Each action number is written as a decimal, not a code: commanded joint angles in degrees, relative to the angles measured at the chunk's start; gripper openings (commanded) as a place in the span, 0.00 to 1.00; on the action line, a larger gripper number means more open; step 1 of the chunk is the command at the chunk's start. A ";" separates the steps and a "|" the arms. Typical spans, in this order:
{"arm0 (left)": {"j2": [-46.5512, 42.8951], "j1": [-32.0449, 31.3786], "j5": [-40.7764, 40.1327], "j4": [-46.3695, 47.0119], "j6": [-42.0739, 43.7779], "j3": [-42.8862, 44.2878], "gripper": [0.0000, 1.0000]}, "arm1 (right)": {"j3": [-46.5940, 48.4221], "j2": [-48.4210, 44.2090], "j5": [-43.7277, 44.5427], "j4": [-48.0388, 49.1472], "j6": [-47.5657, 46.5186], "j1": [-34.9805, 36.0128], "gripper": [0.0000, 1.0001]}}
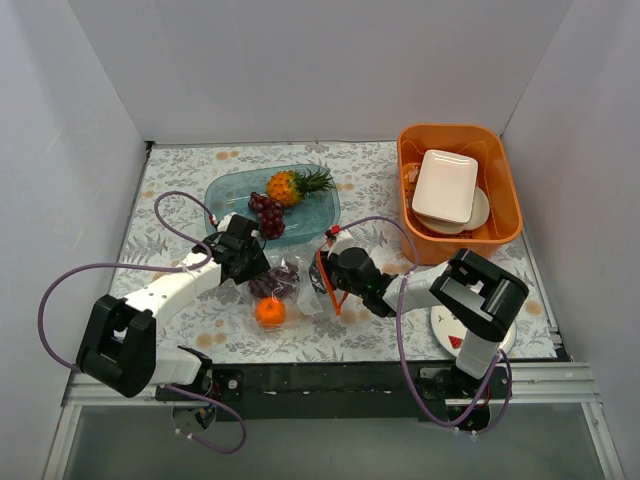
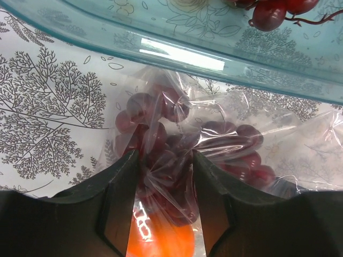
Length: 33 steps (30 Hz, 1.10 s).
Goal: Open the zip-top bag and remove the fake food
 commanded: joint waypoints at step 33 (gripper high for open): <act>-0.93 -1.23 1.71 3.23 -3.05 -9.66 0.31 | 5.63 3.73 -0.66 -7.07 15.08 -4.23 0.26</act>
